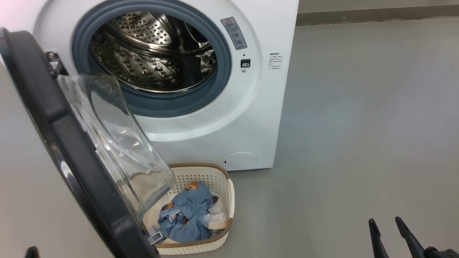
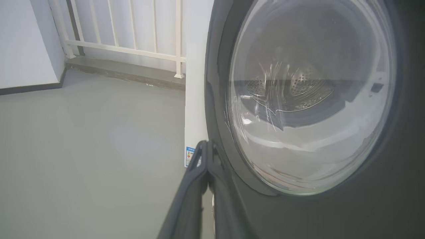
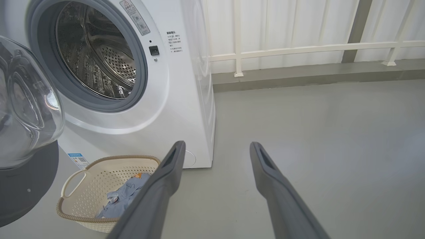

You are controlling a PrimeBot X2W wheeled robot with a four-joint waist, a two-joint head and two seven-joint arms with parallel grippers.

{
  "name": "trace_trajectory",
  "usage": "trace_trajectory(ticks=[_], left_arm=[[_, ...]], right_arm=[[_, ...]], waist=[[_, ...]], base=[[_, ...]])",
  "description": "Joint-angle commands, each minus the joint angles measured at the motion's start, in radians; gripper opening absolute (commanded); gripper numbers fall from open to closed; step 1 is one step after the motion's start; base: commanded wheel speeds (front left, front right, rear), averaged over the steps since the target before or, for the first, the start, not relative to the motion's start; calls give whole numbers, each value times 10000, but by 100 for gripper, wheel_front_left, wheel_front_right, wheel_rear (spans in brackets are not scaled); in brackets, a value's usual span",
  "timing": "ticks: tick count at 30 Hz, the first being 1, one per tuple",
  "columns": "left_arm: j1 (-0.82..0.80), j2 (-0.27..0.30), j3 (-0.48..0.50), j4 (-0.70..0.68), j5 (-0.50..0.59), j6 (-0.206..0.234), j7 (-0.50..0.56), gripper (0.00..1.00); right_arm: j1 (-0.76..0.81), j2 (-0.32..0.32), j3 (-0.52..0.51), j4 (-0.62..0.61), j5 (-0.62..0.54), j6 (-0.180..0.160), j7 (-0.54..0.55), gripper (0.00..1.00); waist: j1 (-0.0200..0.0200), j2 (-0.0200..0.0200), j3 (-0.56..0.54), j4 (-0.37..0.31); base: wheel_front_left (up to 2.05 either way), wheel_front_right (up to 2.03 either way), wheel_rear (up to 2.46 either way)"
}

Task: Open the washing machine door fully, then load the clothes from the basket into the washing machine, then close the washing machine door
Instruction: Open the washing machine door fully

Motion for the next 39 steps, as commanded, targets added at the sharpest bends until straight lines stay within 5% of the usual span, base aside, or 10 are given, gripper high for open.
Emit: trace_trajectory(ticks=[1,7,14,19,24,28,34,39], left_arm=[[-428,110,484,-295,-186,-16,-65,0],[-818,102,1602,-729,-717,69,-65,0],[-1487,100,2455,-3260,-501,642,-65,0],[-1838,100,2198,-5198,-433,787,-65,0],[-1991,100,629,-7144,-755,707,-65,0],[-1942,99,-1859,-7881,-1004,389,279,0],[-1600,99,-5174,-7278,-1338,529,1224,0],[-1083,112,-6013,-6092,-1684,868,2214,0]], right_arm=[[-363,-183,285,-187,-103,16,-118,100],[-348,-171,294,-197,-128,16,-118,100],[-280,-212,273,-193,-123,16,-118,100],[-234,-227,254,-201,-106,16,-118,100],[-149,-183,179,-208,-104,16,-118,100],[-100,-140,146,-194,-86,16,-118,100],[-142,-123,230,-136,-70,16,-118,100],[-109,-131,267,-92,-38,16,-118,100]], waist=[[1,0,13,22],[1,0,12,89],[1,0,17,210],[1,0,-5,276],[1,0,-41,408],[1,0,-64,563],[1,0,-87,604],[1,0,-72,592]], base=[[0,0,0],[0,0,0],[0,0,0],[0,0,0],[0,0,0],[0,0,0],[0,0,0],[0,0,0]])
